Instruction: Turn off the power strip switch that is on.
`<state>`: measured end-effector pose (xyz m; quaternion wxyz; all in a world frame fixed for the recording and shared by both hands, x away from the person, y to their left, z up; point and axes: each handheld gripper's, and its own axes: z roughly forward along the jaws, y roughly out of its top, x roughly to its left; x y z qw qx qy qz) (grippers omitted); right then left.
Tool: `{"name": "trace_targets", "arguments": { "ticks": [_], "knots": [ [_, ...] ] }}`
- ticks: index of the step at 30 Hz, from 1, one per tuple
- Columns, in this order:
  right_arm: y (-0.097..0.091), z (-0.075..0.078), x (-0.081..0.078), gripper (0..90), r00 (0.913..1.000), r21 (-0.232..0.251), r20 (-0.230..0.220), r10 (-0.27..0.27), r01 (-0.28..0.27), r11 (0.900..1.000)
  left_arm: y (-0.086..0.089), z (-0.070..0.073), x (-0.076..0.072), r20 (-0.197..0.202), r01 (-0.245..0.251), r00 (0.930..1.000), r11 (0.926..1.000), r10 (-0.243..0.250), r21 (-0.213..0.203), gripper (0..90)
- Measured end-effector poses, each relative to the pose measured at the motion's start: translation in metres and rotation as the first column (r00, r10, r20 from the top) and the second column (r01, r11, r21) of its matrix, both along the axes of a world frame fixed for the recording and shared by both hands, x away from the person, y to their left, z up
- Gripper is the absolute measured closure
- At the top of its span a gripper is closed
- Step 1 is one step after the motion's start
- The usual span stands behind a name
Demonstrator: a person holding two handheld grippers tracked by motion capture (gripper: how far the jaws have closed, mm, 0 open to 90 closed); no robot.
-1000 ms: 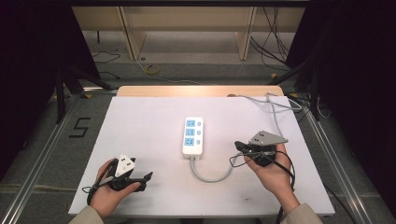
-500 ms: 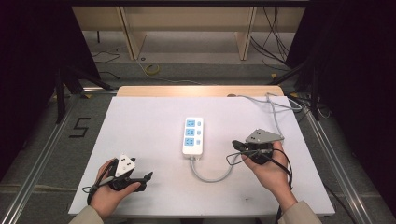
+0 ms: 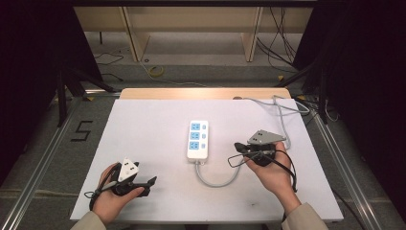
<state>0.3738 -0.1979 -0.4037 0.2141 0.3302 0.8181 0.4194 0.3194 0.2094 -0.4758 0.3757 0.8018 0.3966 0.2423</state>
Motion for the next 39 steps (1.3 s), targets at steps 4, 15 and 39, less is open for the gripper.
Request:
{"name": "trace_targets", "arguments": {
  "ticks": [4, 15, 39],
  "knots": [
    [0.001, 0.001, 0.001, 90.0, 1.0000, 0.000, 0.000, 0.003, -0.003, 1.0000, 0.000, 0.000, 0.000, 0.000, 0.000, 1.0000, 1.0000, 0.000, 0.000, 18.6],
    [0.006, 0.001, 0.005, 90.0, 0.9999, -0.001, -0.010, 0.009, -0.009, 1.0000, 0.000, 0.000, 0.000, 0.000, 0.001, 1.0000, 1.0000, -0.001, 0.000, 18.6],
    [0.013, 0.002, 0.012, 90.0, 0.9995, -0.005, -0.028, 0.015, -0.015, 0.9999, -0.001, 0.000, 0.000, 0.001, 0.005, 1.0000, 1.0000, -0.005, 0.001, 18.7]
  ]
}}
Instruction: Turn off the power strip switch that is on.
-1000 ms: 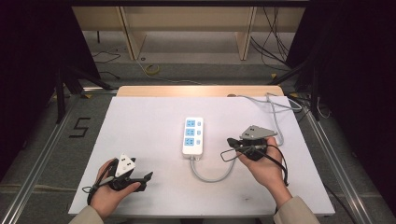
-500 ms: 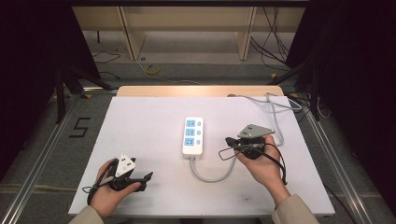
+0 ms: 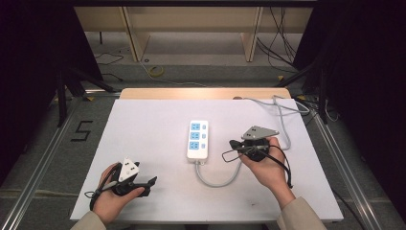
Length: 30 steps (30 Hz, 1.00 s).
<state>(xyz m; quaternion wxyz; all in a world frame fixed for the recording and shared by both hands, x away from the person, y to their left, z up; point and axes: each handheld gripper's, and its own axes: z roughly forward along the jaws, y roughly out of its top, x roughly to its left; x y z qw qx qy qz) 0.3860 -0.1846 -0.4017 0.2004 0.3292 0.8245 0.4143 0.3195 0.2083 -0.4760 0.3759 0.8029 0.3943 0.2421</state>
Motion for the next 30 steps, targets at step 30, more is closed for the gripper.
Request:
{"name": "trace_targets", "arguments": {
  "ticks": [30],
  "knots": [
    [0.015, 0.002, 0.013, 89.8, 0.9994, -0.028, -0.026, 0.022, -0.023, 0.9994, 0.000, 0.000, 0.000, 0.000, 0.002, 1.0000, 1.0000, -0.002, 0.001, 18.8]
  ]
}}
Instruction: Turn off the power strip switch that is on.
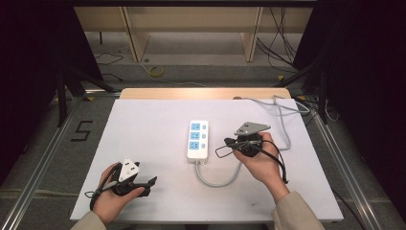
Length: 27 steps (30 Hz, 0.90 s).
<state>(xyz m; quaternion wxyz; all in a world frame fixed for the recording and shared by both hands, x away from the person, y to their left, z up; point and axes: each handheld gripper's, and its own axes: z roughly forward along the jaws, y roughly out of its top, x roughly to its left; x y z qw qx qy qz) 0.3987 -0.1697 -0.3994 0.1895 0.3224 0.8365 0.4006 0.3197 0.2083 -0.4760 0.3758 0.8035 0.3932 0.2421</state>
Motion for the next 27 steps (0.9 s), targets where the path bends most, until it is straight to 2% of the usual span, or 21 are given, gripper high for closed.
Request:
{"name": "trace_targets", "arguments": {
  "ticks": [27],
  "knots": [
    [0.015, -0.005, 0.009, 89.7, 0.9996, -0.028, -0.023, 0.015, -0.016, 0.9995, -0.001, 0.000, 0.000, -0.002, 0.002, 1.0000, 1.0000, -0.002, 0.001, 18.8]
  ]
}}
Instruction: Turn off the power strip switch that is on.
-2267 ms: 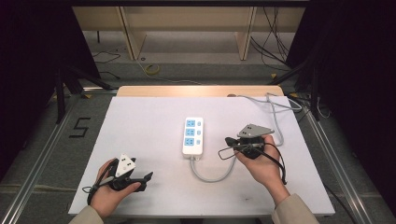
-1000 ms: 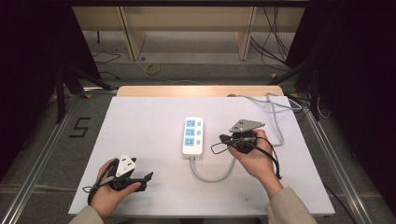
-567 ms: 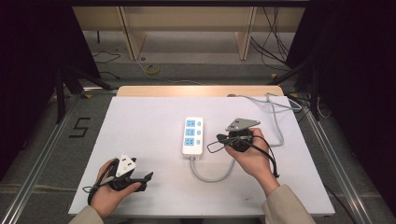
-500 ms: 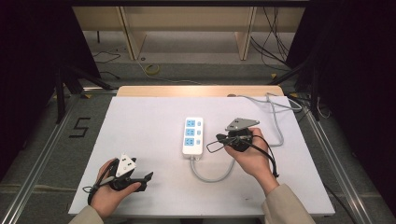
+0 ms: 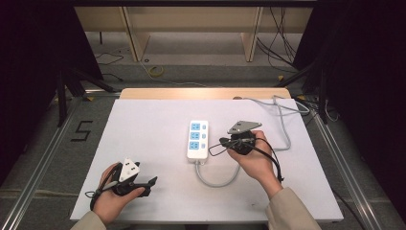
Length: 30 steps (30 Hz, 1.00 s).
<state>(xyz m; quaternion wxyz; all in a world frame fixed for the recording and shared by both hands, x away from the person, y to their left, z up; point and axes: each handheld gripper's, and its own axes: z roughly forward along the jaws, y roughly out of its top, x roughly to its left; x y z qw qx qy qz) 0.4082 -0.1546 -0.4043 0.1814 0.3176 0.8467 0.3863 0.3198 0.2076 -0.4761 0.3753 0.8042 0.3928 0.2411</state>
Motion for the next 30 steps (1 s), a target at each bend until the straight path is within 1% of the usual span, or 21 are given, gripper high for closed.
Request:
{"name": "trace_targets", "arguments": {
  "ticks": [6, 18, 21, 30],
  "knots": [
    [0.004, 0.000, 0.003, 89.7, 1.0000, -0.009, -0.005, 0.002, -0.002, 1.0000, 0.000, 0.000, 0.000, 0.000, 0.000, 1.0000, 1.0000, 0.000, 0.000, 18.8],
    [0.011, -0.005, 0.010, 89.5, 0.9993, -0.031, -0.037, 0.004, -0.005, 0.9995, 0.000, 0.000, 0.000, -0.001, 0.000, 1.0000, 1.0000, 0.000, 0.001, 18.8],
    [0.013, -0.006, 0.013, 89.6, 0.9994, -0.038, -0.034, 0.009, -0.011, 0.9992, 0.000, 0.000, 0.000, -0.002, 0.001, 1.0000, 1.0000, -0.001, 0.001, 18.8],
    [0.018, -0.006, 0.019, 89.5, 0.9988, -0.050, -0.049, 0.010, -0.012, 0.9987, -0.001, 0.000, 0.000, -0.002, 0.000, 1.0000, 1.0000, 0.000, 0.000, 18.8]
  ]
}}
